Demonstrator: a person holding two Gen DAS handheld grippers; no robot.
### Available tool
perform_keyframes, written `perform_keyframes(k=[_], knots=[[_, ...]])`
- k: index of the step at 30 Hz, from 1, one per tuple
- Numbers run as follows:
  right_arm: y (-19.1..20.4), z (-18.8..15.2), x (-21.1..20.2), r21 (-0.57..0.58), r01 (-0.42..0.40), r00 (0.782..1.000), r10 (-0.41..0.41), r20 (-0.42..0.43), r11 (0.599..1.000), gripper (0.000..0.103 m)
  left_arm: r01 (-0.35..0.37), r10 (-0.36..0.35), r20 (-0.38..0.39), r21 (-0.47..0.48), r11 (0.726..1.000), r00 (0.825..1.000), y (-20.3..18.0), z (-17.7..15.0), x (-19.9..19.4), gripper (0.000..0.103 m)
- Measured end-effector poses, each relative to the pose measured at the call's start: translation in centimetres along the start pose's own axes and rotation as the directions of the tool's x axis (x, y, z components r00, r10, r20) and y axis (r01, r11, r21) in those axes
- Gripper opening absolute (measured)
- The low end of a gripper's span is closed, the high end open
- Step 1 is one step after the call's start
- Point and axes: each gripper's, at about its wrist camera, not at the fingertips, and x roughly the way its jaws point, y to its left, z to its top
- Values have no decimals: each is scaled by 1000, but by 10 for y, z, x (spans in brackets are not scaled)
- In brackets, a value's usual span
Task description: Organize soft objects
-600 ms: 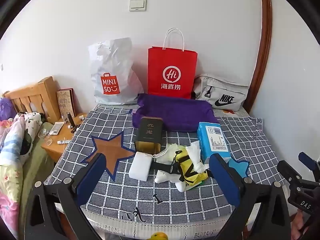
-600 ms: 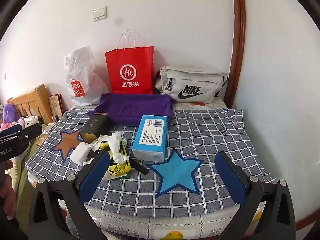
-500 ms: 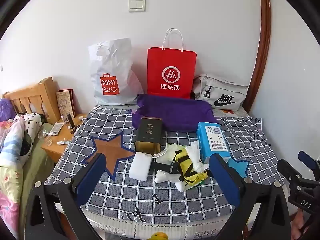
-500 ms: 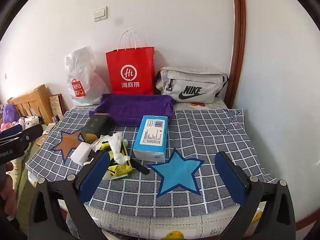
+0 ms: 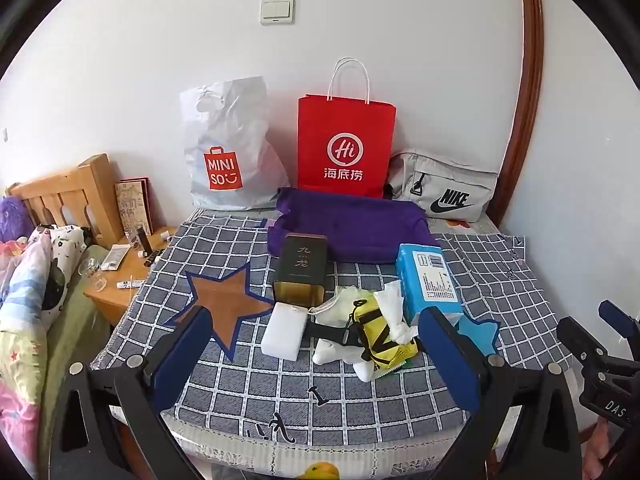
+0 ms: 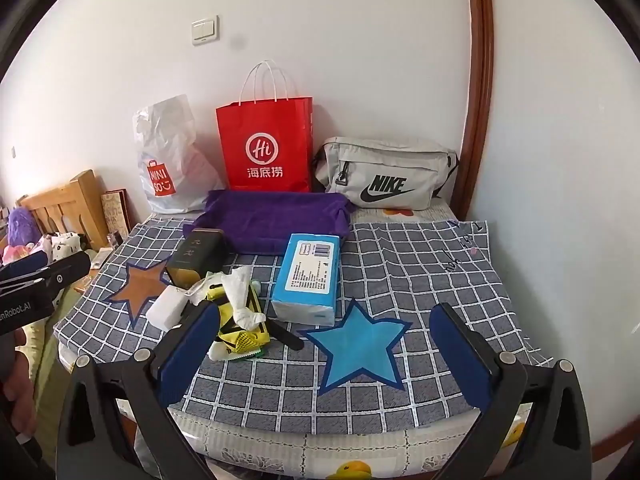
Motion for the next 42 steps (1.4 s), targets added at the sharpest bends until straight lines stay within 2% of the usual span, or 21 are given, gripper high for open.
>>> perform_keyframes(k=[42], knots=[[5, -1, -9, 3, -10, 1000, 9, 22, 1000, 103, 0, 0, -1, 13, 1000, 1000, 0, -4, -3, 103]])
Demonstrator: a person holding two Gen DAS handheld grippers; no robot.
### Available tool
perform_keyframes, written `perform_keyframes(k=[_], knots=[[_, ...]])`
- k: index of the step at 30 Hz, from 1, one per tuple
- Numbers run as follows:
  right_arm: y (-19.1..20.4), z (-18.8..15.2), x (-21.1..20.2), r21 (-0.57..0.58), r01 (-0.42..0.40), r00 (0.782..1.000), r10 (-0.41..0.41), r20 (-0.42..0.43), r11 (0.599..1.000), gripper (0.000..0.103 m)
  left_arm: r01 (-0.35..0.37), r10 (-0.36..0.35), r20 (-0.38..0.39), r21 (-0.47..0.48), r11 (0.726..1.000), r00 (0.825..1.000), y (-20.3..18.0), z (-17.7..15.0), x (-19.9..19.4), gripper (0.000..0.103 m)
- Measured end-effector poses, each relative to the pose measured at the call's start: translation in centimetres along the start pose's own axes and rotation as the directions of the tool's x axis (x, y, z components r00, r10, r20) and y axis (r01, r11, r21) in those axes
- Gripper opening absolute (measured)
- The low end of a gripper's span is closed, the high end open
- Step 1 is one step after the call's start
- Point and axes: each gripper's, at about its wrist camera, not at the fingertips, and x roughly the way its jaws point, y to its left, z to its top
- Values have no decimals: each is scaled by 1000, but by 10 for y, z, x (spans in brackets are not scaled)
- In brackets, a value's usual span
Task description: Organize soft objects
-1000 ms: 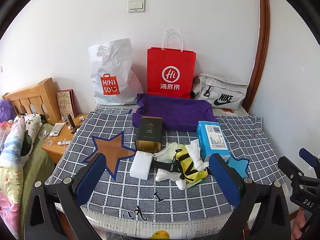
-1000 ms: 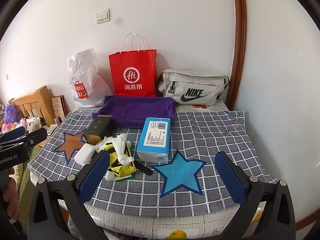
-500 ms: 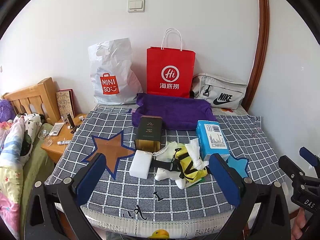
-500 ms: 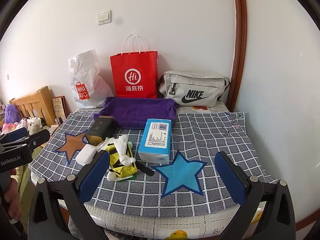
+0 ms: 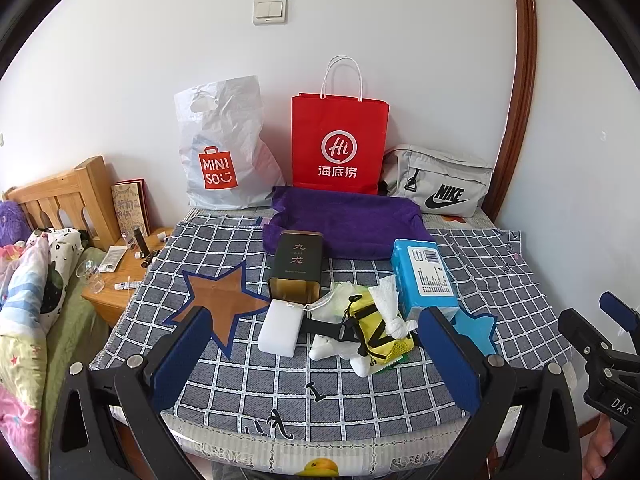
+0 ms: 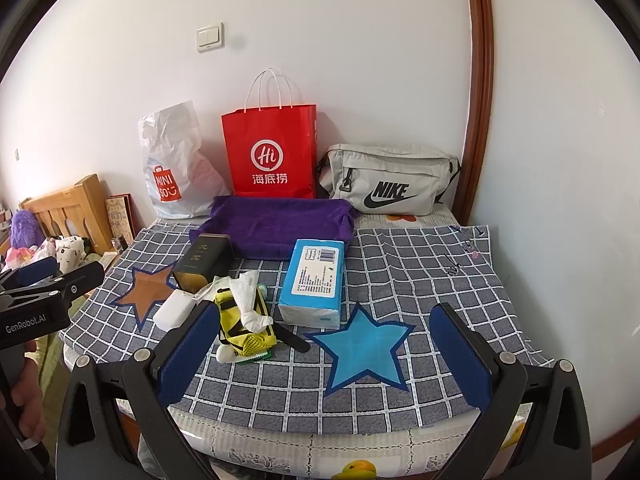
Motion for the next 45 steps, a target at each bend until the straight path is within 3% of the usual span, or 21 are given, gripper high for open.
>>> perform_keyframes(k=[30, 38, 45], knots=[[2, -3, 1, 2, -19, 1000, 19, 10, 1000, 103, 2, -2, 1, 3, 1000, 1000, -5, -4, 0, 103], [4, -13, 23, 0, -48, 999, 48, -10, 999, 103, -12, 11, -62, -7, 1000, 998, 10, -9, 34, 103], [10, -27, 72, 1, -99, 993, 99, -61, 995, 103, -59, 55, -166, -20, 998, 985, 31, -25, 90, 103]])
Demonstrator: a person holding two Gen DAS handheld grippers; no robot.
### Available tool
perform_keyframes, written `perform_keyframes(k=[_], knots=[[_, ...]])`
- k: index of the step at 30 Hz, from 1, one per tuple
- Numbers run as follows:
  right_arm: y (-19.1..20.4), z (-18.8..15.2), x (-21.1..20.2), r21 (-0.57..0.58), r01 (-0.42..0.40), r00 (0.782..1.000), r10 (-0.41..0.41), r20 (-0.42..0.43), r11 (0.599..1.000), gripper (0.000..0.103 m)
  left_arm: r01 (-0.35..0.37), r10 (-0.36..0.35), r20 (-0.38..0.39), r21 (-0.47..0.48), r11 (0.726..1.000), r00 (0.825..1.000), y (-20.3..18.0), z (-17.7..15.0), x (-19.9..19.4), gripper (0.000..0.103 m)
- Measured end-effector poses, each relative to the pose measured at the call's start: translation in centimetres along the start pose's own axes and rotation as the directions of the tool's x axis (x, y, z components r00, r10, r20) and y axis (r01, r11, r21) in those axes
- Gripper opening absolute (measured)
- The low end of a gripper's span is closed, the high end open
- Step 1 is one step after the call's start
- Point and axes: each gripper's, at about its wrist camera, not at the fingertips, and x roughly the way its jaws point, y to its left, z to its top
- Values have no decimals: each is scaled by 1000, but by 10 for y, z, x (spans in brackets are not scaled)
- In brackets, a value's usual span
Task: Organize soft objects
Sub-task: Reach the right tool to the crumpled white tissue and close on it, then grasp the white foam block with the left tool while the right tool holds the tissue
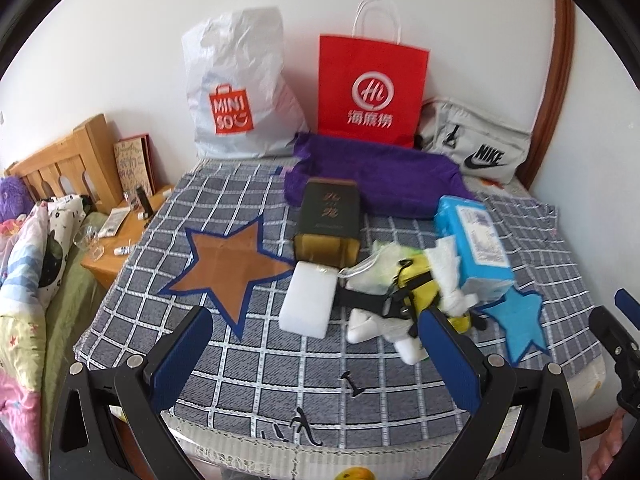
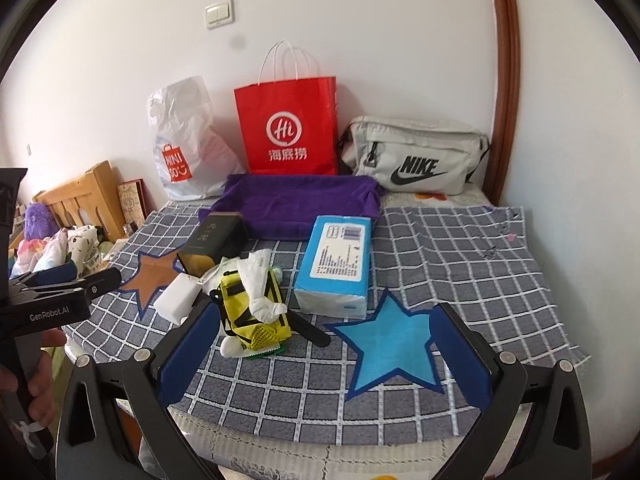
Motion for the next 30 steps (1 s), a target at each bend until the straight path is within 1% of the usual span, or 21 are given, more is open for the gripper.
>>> perform_keyframes(k=[3, 5, 6, 9, 11, 14, 16, 19, 21, 22, 24, 25, 26, 28, 30], knots=[[6, -5, 25, -19, -30, 999, 29, -29, 999, 99, -19, 19, -38, -12, 1000, 999, 10, -4, 25, 103], [11, -10, 46, -31, -67, 996, 65, -63, 997, 91, -24, 23, -61, -26, 999, 998, 17, -7, 40, 103], [14, -11, 52, -36, -76, 995, 74, -72, 996, 89, -24, 22, -69, -33, 999, 997, 20, -8, 46, 103], [26, -14, 78, -70, -112, 989, 104, -102, 991, 80, -20, 15, -101, -47, 999, 995, 29, -11, 65, 103], [31, -15, 92, -83, -128, 986, 118, -119, 988, 68, -17, 12, -113, -48, 999, 994, 33, -12, 75, 103], [37, -17, 114, -92, -157, 979, 142, -149, 983, 62, -14, 8, -127, -46, 999, 992, 37, -14, 86, 103], [42, -18, 128, -96, -174, 973, 156, -169, 980, 58, -25, 18, -138, -51, 998, 990, 40, -15, 93, 103], [48, -18, 142, -111, -185, 971, 164, -173, 977, 57, -2, -7, -147, -65, 998, 989, 46, -14, 102, 103], [53, -18, 149, -133, -176, 974, 153, -169, 975, 57, 21, -32, -151, -77, 997, 988, 47, -13, 106, 103], [56, -18, 153, -150, -168, 975, 141, -173, 974, 54, 34, -46, -152, -78, 996, 987, 47, -13, 107, 103], [61, -20, 160, -183, -158, 974, 123, -188, 970, 43, 52, -63, -151, -74, 996, 987, 45, -12, 111, 103], [64, -22, 164, -202, -150, 974, 110, -197, 968, 32, 58, -68, -151, -70, 996, 986, 43, -12, 113, 103], [65, -23, 165, -210, -149, 974, 108, -197, 966, 28, 62, -71, -152, -65, 996, 986, 41, -12, 115, 103], [63, -23, 160, -210, -162, 975, 125, -182, 964, 27, 76, -82, -153, -44, 996, 985, 35, -12, 120, 103], [59, -21, 152, -186, -186, 974, 156, -164, 965, 26, 82, -83, -160, -10, 997, 984, 28, -12, 126, 103]])
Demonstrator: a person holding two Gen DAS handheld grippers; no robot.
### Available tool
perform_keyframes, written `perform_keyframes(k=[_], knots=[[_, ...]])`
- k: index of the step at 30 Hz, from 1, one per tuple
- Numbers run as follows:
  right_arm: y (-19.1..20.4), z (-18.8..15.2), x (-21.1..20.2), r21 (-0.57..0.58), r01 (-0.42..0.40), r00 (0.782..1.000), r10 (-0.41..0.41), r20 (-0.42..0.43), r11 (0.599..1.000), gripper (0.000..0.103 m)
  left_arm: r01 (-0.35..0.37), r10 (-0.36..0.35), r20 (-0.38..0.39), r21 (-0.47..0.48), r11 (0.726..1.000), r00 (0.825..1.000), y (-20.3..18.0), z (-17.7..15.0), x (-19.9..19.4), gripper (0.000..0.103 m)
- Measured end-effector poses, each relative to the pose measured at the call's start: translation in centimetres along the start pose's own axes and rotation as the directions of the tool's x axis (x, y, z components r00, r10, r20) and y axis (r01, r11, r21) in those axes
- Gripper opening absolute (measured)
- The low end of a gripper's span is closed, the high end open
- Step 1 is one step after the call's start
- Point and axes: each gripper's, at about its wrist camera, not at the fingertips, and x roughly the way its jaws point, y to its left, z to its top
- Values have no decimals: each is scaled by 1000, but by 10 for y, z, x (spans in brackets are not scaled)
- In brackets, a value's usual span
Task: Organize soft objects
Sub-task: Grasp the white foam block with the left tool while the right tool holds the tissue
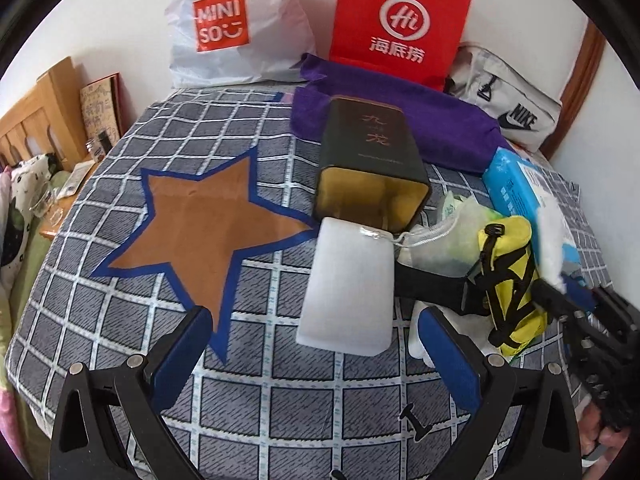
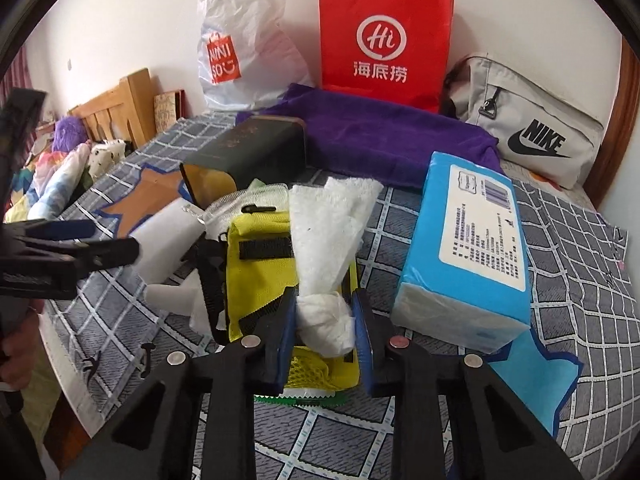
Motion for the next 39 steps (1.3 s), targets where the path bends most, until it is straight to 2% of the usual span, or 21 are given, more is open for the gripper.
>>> perform_keyframes(k=[2, 5, 9, 11, 13, 14, 15, 19, 20, 21, 24, 31, 39], knots=[[-4, 0, -13, 24, -26, 999, 26, 29, 999, 26, -14, 14, -15, 27, 1000, 1000, -5, 0, 7, 103], [-9, -3, -33, 25, -13, 998, 11, 56, 1000, 26, -28, 30, -37, 43, 999, 999, -7, 1, 17, 103], [-29, -16, -50, 73, 12, 999, -15, 42, 997, 26, -35, 36, -60, 28, 999, 998, -5, 0, 29, 103], [-39, -25, -51, 93, 30, 999, -32, 16, 995, 26, -49, 51, -63, 27, 998, 997, -5, 0, 33, 98], [-46, -35, -48, 102, 53, 998, -51, -25, 993, 26, -60, 61, -67, 20, 998, 996, -3, 0, 36, 88], [-48, -40, -46, 104, 62, 997, -58, -43, 993, 26, -51, 52, -68, 13, 999, 996, -2, 0, 37, 87], [-51, -44, -43, 106, 68, 996, -62, -59, 992, 26, -40, 40, -62, 11, 999, 997, -2, 0, 36, 82], [-60, -60, -23, 137, 85, 989, -67, -131, 987, 26, 13, -13, -72, -2, 1000, 997, -3, 0, 28, 54], [-60, -62, -19, 144, 83, 988, -63, -139, 986, 26, 27, -27, -76, -8, 1000, 997, -3, 0, 25, 51], [-61, -64, -17, 149, 78, 988, -56, -145, 986, 26, 29, -30, -78, -9, 1000, 997, -3, 1, 22, 51], [-61, -69, -13, 150, 70, 986, -46, -158, 986, 26, -21, 22, -54, 12, 1000, 998, -4, 1, 12, 50], [-57, -69, -25, 145, 57, 988, -35, -148, 988, 26, -16, 16, -19, -7, 1000, 1000, 5, 10, -12, 50], [-55, -41, -54, 146, 33, 997, -22, -77, 989, 26, -14, 14, 40, -2, 1000, 999, 0, 34, -41, 50]])
